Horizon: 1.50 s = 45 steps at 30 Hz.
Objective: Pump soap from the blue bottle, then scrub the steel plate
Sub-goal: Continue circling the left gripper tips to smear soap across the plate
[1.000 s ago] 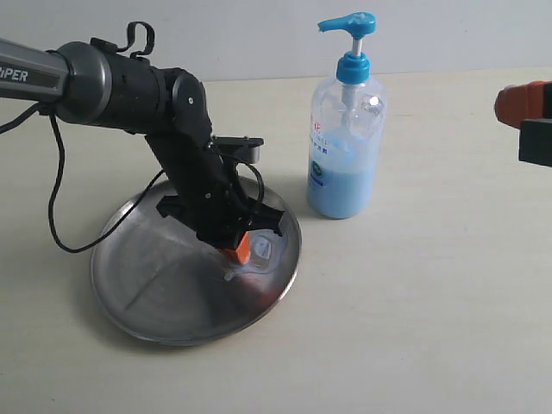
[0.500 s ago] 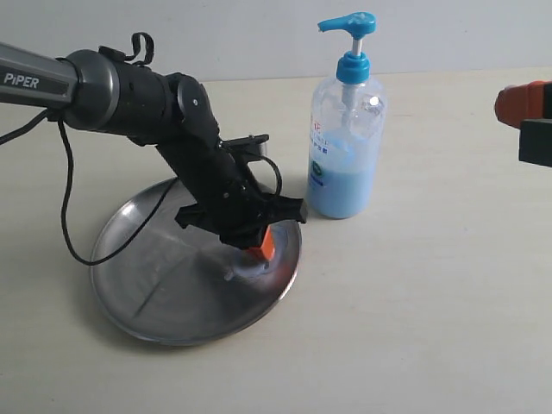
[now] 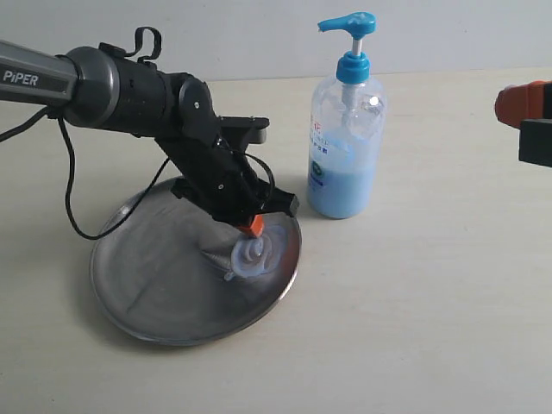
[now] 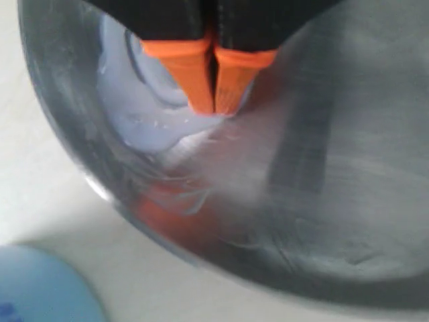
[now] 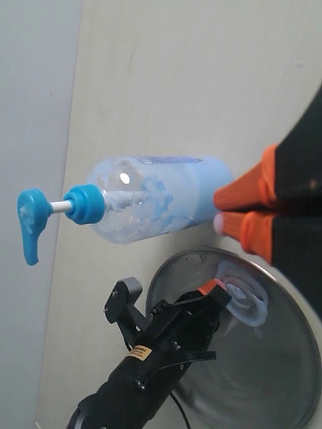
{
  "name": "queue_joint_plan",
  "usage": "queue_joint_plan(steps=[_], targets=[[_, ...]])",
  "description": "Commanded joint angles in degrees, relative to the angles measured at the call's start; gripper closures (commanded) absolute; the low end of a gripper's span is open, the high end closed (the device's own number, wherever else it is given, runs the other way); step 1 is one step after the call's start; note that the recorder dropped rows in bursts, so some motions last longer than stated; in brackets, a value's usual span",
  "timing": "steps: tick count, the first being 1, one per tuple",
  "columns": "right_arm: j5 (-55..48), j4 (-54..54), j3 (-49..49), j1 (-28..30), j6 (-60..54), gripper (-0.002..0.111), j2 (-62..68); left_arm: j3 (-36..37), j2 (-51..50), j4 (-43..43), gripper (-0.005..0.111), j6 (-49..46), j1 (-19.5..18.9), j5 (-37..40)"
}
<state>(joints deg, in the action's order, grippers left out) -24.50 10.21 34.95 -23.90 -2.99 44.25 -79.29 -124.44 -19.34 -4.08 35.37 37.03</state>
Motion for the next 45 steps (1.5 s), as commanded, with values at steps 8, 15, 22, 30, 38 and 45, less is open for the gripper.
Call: queue_joint_plan(steps=[8,15,22,30,38,45], targets=[[0.32,0.18,-0.31,-0.07,-0.08,0.108,-0.22,1.0,-1.51,0.38,0.107,-0.05,1.61,9.96],[0.32,0.3,-0.31,-0.07,-0.08,0.108,-0.22,1.0,-1.51,-0.1,0.107,-0.17,3.11,3.63],[0.32,0.3,-0.31,-0.07,-0.08,0.108,-0.22,1.0,-1.61,2.86,0.107,1.55,3.11,-3.18],[0.32,0.3,-0.31,-0.07,-0.08,0.108,-0.22,1.0,-1.61,2.06,0.107,1.51,3.11,-1.2],[0.32,0.3,-0.31,-0.07,-0.08,0.108,-0.22,1.0,-1.61,2.67,0.107,-0.19,3.11,7.16],[0.32,0.3,-0.31,-0.07,-0.08,0.108,-0.22,1.0,-1.51,0.64,0.107,-0.93,3.59,10.42]])
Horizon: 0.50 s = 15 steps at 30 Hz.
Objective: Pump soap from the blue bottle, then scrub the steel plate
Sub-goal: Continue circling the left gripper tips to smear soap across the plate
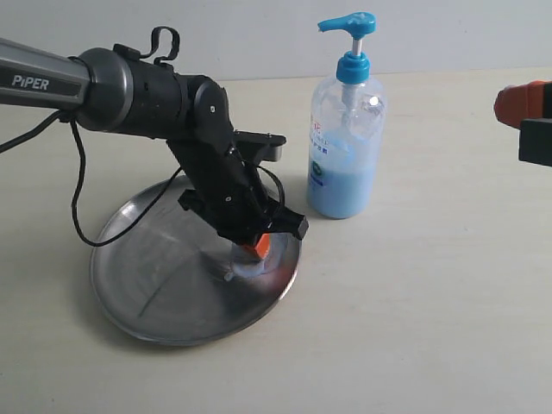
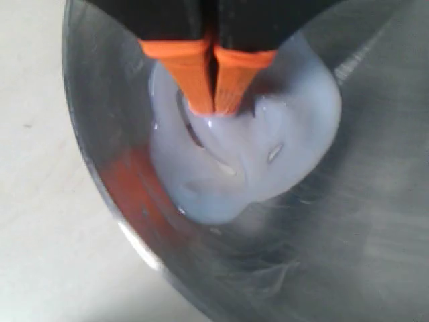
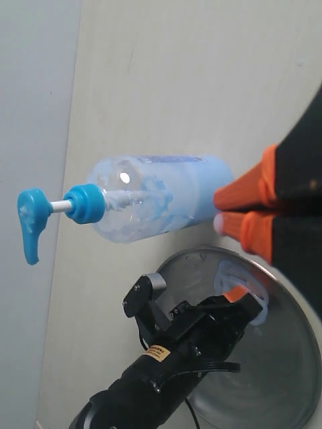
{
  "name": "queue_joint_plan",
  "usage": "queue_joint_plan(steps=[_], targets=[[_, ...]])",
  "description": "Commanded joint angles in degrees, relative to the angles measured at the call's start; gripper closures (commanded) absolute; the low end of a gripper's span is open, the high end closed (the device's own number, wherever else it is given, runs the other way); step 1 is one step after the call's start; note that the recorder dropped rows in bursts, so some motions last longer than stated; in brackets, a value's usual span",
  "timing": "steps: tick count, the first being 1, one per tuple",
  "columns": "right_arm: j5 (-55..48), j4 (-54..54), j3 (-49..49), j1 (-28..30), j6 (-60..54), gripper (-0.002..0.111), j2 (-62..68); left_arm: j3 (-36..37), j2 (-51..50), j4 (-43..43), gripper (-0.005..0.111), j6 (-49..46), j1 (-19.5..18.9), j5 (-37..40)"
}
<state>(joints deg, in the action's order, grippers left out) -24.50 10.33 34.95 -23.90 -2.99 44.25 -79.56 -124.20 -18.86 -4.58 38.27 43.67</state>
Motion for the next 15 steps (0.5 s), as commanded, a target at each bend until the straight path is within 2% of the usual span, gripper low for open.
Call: queue_joint_plan(steps=[1,5,15], targets=[[0.32,0.17,-0.31,-0.07,-0.08,0.108,-0.22,1.27,-1.74,-1.21,0.107,-0.97,0.68,3.17],[0.32,0.17,-0.31,-0.07,-0.08,0.108,-0.22,1.27,-1.74,-8.44,0.107,-4.24,0.68,-0.44],[0.32,0.17,-0.31,-0.07,-0.08,0.108,-0.22,1.27,-1.85,-8.66,0.107,-3.74,0.56,-12.03]])
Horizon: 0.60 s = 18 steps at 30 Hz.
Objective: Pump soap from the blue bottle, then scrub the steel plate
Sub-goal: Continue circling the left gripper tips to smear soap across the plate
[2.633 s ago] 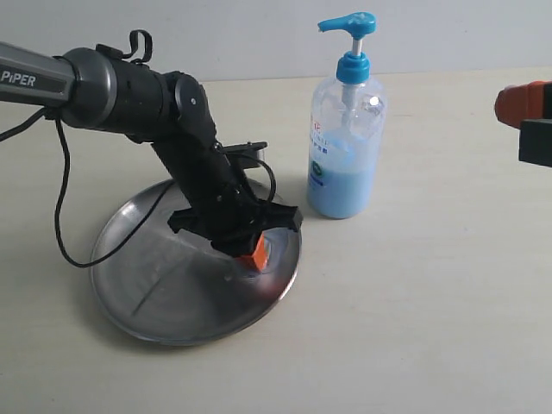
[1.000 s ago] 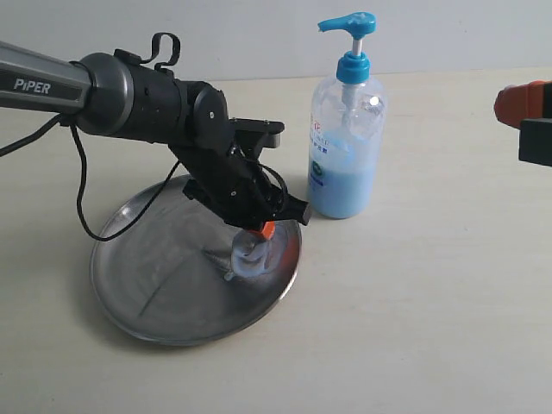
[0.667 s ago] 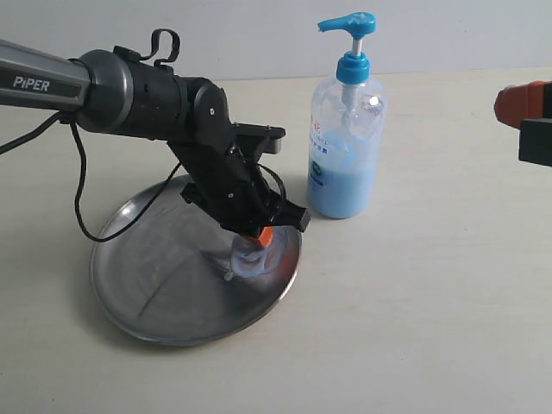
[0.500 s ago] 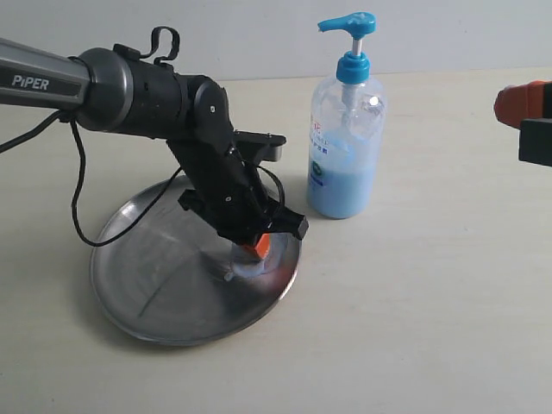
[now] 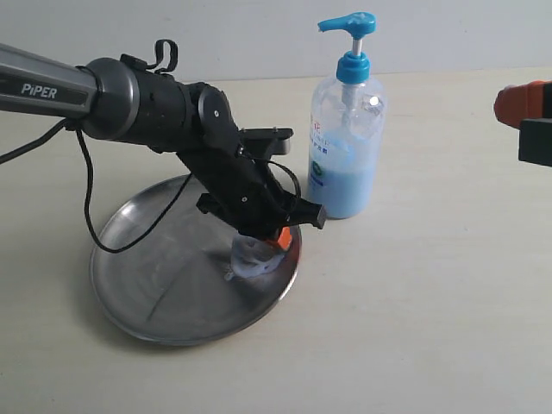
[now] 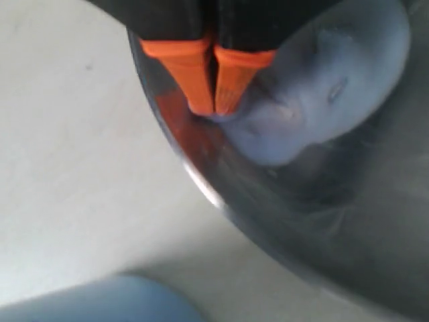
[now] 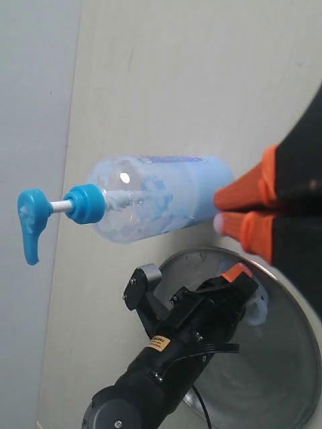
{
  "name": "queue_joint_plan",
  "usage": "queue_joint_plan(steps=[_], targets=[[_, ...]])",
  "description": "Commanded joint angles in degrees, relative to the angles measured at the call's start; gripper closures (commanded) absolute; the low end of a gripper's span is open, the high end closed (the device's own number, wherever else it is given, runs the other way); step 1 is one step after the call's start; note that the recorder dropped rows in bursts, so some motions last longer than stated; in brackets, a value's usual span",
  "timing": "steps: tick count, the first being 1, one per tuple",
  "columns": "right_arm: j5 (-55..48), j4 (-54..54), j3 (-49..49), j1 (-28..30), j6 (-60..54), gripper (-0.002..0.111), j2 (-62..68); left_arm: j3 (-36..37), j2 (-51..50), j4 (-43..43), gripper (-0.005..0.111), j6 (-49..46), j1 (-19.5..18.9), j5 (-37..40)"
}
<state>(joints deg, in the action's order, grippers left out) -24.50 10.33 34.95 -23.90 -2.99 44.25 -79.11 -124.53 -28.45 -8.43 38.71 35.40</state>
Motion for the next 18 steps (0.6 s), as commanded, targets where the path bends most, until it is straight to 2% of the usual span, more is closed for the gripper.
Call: queue_joint_plan(steps=[1,8,18], targets=[[0.32,0.17,-0.31,-0.07,-0.08,0.108,-0.22,0.82,-1.51,0.93,0.107,0.23,-0.11,-4.19],[0.32,0.17,-0.31,-0.07,-0.08,0.108,-0.22,0.82,-1.51,6.25,0.107,3.35,-2.62,-2.48],[0.32,0.17,-0.31,-0.07,-0.08,0.108,-0.22,0.82,-1.51,11.96,0.107,4.49,-4.46,8.38]])
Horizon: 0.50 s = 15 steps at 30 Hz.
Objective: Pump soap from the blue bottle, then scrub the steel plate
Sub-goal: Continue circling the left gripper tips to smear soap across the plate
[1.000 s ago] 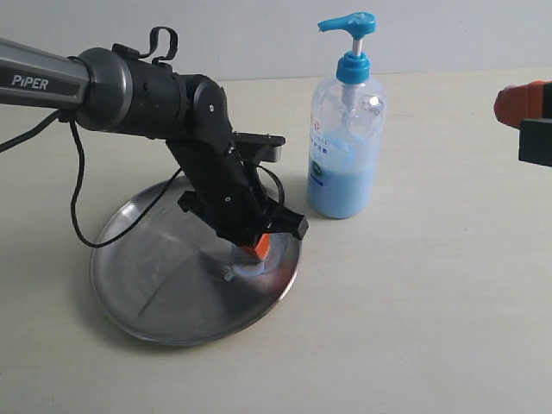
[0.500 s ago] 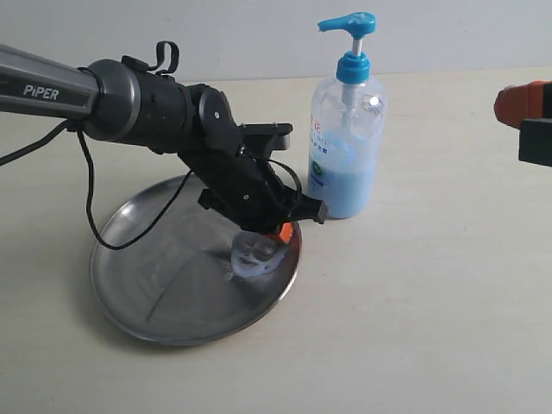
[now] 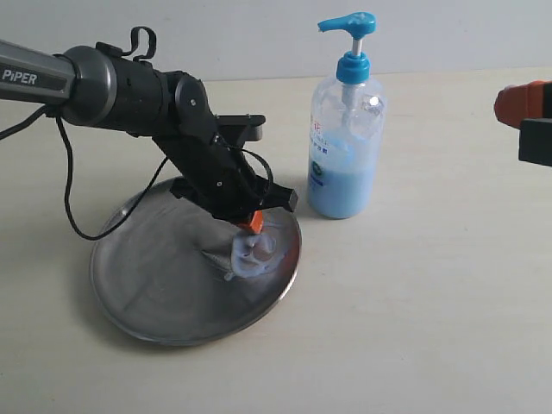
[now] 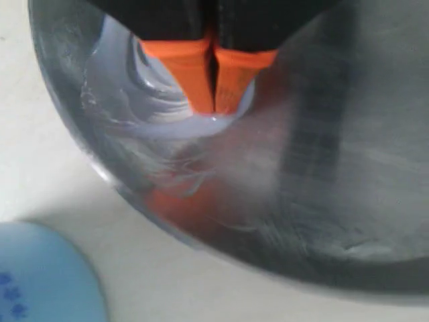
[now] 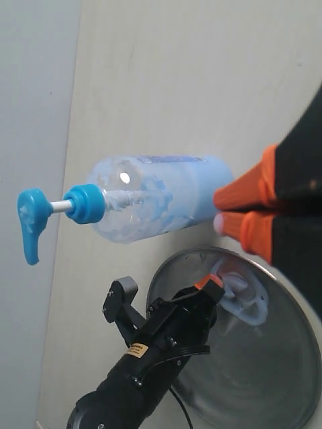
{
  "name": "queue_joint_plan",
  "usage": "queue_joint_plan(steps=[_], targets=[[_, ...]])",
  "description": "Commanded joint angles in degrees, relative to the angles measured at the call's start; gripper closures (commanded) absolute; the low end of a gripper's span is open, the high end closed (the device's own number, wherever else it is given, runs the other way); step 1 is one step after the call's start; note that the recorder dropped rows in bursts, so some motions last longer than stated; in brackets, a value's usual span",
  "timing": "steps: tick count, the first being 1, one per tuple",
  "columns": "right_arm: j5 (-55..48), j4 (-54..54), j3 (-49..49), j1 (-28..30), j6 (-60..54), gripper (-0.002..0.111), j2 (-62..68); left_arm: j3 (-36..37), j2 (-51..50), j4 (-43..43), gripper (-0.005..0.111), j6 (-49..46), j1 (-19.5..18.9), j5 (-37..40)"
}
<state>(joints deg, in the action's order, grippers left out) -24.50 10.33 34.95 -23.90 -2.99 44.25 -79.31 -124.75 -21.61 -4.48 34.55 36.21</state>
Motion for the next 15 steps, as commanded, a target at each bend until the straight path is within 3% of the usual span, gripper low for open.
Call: queue_joint_plan(steps=[1,9,15], targets=[[0.32,0.17,-0.31,-0.07,-0.08,0.108,-0.22,1.02,-1.3,5.37,0.107,0.53,-0.3,8.8],[0.22,0.17,-0.31,-0.07,-0.08,0.108,-0.22,1.02,-1.3,5.3,0.107,0.33,0.31,15.81],[0.22,0.28,-0.31,-0.07,-0.08,0.108,-0.22,1.02,-1.3,3.84,0.107,0.27,2.61,14.97]])
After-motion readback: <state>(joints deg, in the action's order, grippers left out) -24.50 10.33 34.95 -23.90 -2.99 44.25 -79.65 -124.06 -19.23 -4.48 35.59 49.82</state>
